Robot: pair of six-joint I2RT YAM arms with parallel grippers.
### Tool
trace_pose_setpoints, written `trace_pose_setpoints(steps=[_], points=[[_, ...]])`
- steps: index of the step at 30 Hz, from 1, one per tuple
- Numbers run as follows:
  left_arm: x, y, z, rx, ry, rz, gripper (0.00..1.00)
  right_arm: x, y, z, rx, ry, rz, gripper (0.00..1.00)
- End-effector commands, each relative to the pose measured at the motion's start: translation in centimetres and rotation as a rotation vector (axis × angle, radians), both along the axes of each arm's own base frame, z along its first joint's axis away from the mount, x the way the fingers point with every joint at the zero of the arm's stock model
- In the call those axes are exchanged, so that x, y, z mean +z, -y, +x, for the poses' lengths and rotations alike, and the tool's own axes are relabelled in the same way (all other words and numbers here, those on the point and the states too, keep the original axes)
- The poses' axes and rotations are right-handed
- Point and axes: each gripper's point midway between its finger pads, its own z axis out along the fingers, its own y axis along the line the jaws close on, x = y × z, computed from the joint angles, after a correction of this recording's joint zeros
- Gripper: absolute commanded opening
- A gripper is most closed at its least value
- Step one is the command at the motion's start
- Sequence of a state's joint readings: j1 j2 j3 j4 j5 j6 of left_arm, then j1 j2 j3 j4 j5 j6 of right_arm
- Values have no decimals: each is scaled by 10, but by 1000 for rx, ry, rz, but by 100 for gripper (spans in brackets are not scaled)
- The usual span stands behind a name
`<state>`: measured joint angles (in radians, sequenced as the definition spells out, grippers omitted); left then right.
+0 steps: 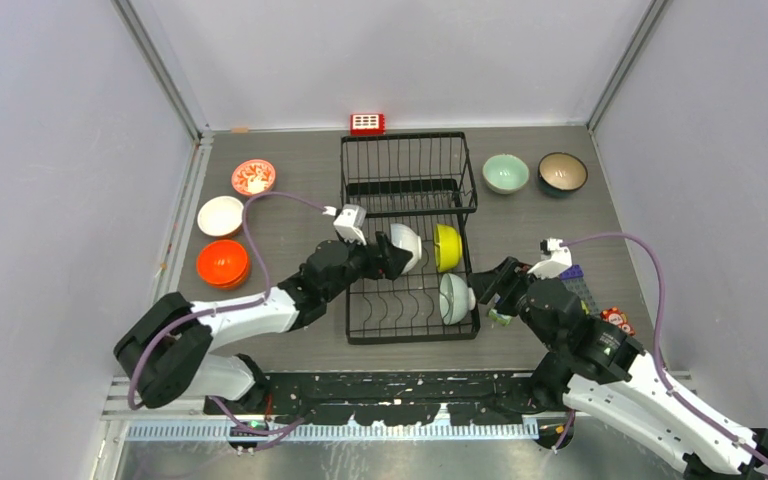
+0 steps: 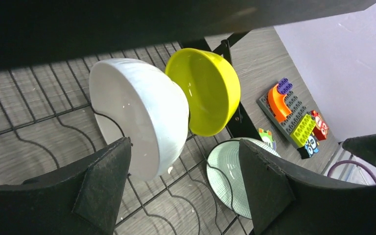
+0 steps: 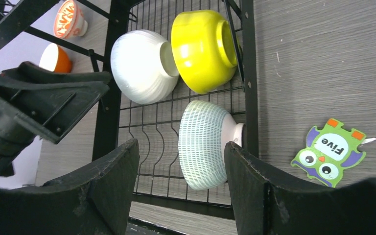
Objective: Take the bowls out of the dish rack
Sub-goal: Pick up the bowl from the dish rack.
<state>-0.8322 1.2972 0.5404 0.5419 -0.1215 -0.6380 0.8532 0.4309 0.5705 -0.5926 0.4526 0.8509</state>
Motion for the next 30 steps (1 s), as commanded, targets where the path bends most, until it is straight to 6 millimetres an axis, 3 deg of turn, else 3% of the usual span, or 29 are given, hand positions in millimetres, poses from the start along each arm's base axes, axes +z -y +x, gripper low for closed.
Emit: trace_pose_setpoints(steps=[1, 9, 15, 30], points=[[28, 14, 21, -19, 46, -155, 80, 12, -7, 1, 19, 59, 85, 68], [5, 22, 34, -49, -10, -231, 71, 18, -7, -3, 39, 88, 119, 68], [-6, 21, 29, -55, -32, -242, 68, 17, -6, -4, 44, 88, 103, 68], [-14, -10, 15, 35, -35, -227, 81, 14, -8, -4, 58, 86, 101, 68]])
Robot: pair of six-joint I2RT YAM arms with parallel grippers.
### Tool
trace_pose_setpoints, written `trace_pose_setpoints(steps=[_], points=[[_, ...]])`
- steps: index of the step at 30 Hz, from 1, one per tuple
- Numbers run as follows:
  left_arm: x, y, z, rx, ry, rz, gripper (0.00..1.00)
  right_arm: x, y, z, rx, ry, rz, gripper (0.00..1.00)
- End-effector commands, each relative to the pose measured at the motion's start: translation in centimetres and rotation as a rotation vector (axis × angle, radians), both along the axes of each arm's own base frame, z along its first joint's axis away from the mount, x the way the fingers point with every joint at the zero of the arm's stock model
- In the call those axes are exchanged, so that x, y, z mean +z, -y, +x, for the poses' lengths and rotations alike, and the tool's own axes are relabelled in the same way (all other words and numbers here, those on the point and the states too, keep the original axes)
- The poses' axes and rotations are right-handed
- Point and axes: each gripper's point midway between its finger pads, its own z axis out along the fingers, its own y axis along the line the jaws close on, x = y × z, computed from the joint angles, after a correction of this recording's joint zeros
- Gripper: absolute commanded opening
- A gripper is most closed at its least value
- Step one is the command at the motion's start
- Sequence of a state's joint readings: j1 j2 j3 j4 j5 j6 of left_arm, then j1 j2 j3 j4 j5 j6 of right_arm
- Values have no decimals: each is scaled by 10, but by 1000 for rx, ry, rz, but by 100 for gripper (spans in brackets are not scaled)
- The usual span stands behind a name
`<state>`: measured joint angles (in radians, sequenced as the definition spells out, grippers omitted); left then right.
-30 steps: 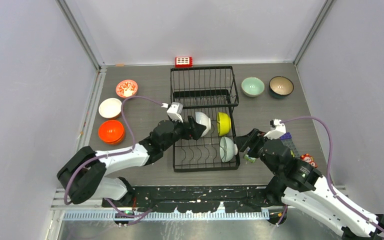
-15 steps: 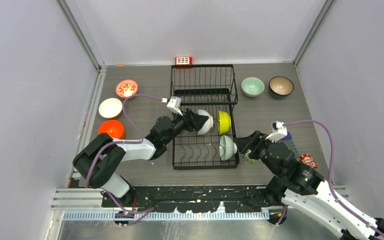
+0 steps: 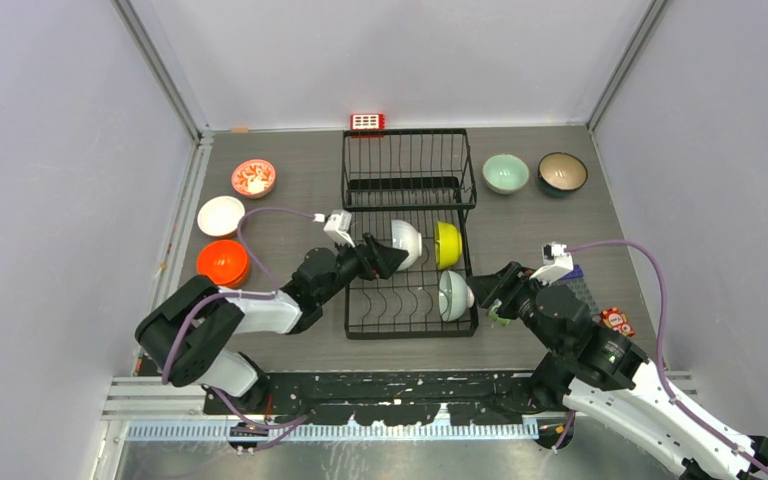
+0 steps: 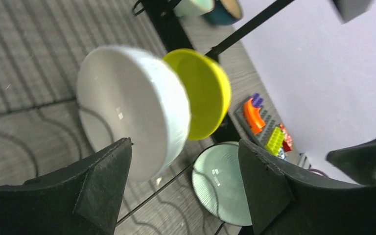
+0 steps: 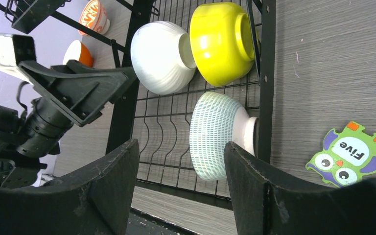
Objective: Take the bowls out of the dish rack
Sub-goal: Pick up the bowl from the dish rack.
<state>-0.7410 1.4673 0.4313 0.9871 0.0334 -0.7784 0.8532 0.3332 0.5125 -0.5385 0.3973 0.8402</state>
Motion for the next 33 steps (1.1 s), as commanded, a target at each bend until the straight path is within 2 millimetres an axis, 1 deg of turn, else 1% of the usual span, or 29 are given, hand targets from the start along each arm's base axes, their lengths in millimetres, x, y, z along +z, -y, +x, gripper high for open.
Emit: trace_pose_setpoints(steps=[1, 4, 6, 10, 12, 15, 18, 20, 25, 30, 33], points=[[-13, -15, 2, 81, -55, 10, 82, 9, -2, 3, 3, 36, 27, 68], [-19, -20, 4, 107, -69, 15, 82, 8, -2, 2, 4, 35, 26, 68], [-21, -19, 5, 106, -65, 14, 81, 8, -2, 2, 6, 36, 28, 68], [-10, -4, 8, 54, -21, -29, 77, 9, -2, 1, 11, 39, 33, 68], [-5, 4, 7, 18, -2, -57, 74, 9, -2, 0, 13, 38, 36, 68], [-7, 12, 6, -16, -5, -82, 69, 8, 0, -1, 10, 37, 34, 68], [-11, 15, 5, -28, -12, -100, 62, 8, 2, -2, 7, 38, 31, 68], [-11, 14, 5, -26, -5, -118, 58, 7, 2, -2, 8, 35, 29, 68], [-2, 17, 2, -53, 34, -145, 44, 5, 1, -2, 13, 32, 29, 68], [13, 19, -3, -84, 94, -179, 21, 6, 0, -2, 16, 35, 31, 68], [17, 20, -5, -105, 108, -184, 8, 4, -1, -3, 20, 32, 30, 68]])
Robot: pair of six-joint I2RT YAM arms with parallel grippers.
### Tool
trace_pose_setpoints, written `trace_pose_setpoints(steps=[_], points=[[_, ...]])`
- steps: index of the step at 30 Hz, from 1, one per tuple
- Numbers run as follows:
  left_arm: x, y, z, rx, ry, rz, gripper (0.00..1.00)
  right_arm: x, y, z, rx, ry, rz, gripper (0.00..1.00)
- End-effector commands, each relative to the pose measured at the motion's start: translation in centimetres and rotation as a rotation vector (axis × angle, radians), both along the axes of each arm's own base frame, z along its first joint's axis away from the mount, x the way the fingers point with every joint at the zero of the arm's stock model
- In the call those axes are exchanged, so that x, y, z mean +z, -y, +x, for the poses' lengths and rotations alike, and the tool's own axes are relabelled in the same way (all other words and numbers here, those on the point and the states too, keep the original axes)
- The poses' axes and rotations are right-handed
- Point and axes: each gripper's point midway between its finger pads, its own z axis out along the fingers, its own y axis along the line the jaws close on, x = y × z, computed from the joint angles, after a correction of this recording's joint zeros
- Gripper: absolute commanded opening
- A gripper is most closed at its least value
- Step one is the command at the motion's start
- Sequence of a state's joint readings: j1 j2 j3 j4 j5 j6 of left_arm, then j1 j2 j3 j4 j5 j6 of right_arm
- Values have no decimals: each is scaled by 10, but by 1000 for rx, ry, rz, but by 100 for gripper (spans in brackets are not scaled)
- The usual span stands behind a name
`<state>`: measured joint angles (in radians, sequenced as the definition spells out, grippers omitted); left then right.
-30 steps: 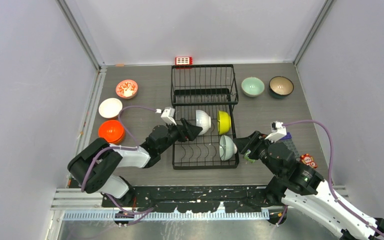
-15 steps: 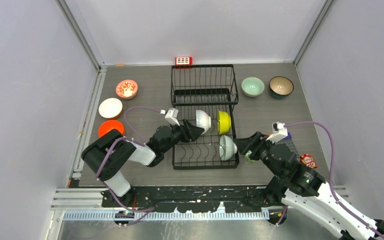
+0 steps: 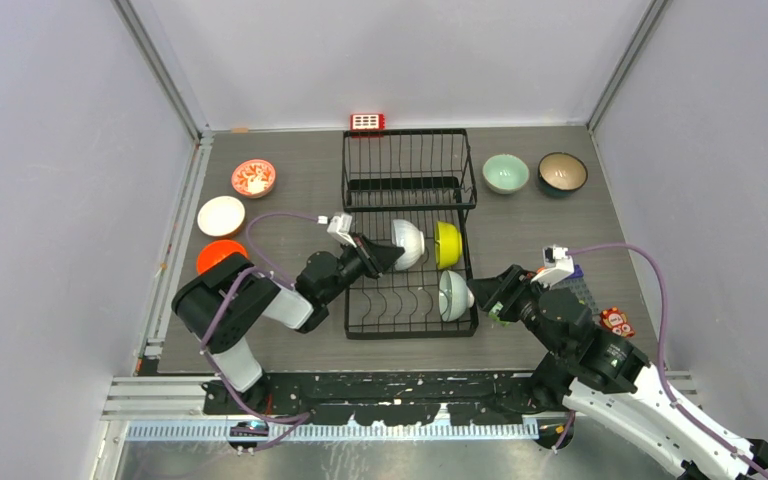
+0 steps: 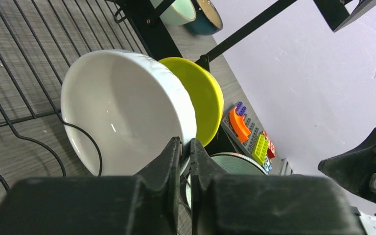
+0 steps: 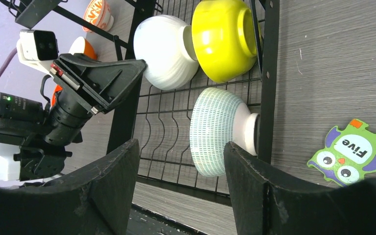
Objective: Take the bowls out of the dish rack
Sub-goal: Pick up the bowl from the dish rack.
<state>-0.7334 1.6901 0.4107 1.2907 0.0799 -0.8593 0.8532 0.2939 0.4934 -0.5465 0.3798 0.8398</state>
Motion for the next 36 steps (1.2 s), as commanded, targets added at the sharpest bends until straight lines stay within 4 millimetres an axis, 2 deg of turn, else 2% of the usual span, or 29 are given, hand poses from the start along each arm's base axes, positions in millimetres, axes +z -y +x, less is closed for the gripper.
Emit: trace_pose_setpoints(steps=[1, 3, 9, 17, 26, 32, 36], points=[[39, 9, -8, -69, 127, -90, 4, 7, -1, 2, 3, 28, 18, 68], [39, 10, -9, -77, 128, -90, 0, 5, -2, 2, 4, 24, 13, 68], [47, 12, -14, -113, 133, -112, 0, 0, 0, 3, -6, 18, 2, 68], [84, 13, -24, -168, 190, -178, 0, 0, -3, 5, -6, 17, 7, 67], [93, 15, -30, -224, 185, -206, 0, -10, 4, 9, -55, -3, -20, 67], [107, 9, -31, -213, 218, -225, 0, -6, 3, 10, -56, 3, -16, 67], [115, 7, -39, -236, 233, -237, 0, -1, 2, 10, -48, 6, -9, 67]])
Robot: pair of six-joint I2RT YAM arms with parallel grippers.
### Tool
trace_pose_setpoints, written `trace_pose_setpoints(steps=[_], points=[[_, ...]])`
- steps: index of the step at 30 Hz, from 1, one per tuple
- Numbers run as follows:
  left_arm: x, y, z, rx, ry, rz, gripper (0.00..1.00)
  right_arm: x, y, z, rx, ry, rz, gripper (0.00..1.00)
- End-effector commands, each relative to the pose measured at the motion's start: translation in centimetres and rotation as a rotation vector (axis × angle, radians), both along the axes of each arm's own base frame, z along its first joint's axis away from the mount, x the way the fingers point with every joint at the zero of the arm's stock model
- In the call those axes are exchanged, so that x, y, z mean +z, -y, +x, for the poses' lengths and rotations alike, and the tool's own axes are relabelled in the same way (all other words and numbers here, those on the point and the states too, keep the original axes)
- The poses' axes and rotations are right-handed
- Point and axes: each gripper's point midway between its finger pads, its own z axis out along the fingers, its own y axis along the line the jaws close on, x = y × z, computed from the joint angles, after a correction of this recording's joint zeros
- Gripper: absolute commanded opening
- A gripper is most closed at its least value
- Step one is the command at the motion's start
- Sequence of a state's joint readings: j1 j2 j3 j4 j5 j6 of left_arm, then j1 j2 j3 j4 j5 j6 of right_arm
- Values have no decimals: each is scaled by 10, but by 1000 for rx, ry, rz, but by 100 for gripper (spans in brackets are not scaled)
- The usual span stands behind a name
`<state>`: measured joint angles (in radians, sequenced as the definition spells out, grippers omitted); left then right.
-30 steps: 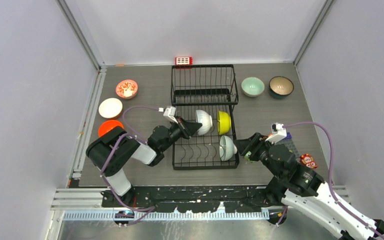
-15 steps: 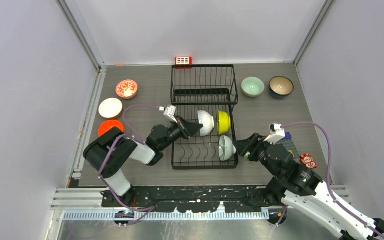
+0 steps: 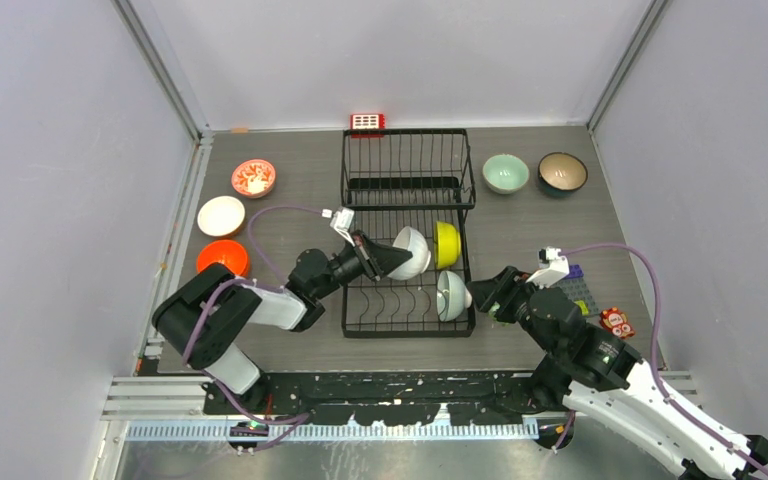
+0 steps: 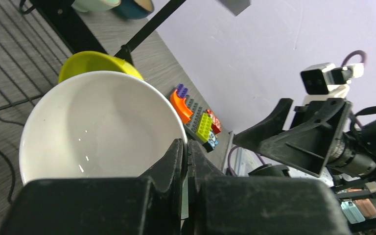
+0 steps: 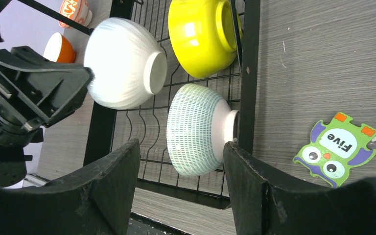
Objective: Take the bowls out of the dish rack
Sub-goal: Pick up the bowl from the dish rack, then place the bowl at the center of the board.
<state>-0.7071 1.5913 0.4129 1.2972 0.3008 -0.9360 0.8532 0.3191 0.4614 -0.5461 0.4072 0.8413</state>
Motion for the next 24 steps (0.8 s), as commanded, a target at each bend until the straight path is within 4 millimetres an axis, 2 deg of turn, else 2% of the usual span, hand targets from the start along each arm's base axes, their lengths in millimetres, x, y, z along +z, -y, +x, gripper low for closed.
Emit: trace_pose_setpoints(steps=[1, 4, 9, 13, 14, 15, 16, 19, 24], points=[[74, -3, -10, -38, 191, -149, 0, 20, -2, 5, -15, 38, 41, 67], [82, -3, -19, -68, 197, -143, 0, 30, -6, 4, 8, 45, 47, 67], [96, -2, -39, -136, 212, -81, 0, 63, -13, 0, 74, 70, 26, 67], [104, 2, -68, -198, 256, 37, 0, 91, -21, -7, 149, 63, 5, 68], [100, 4, -76, -218, 245, 100, 0, 104, -24, -10, 175, 68, 8, 67], [98, 4, -85, -234, 263, 155, 0, 107, -27, -13, 201, 51, -1, 68], [104, 2, -96, -248, 299, 193, 0, 113, -31, -17, 236, 40, 0, 68], [105, -3, -116, -274, 354, 319, 0, 126, -41, -22, 297, -7, -28, 68], [108, -21, -129, -260, 419, 443, 0, 143, -47, -28, 357, -102, -118, 69]])
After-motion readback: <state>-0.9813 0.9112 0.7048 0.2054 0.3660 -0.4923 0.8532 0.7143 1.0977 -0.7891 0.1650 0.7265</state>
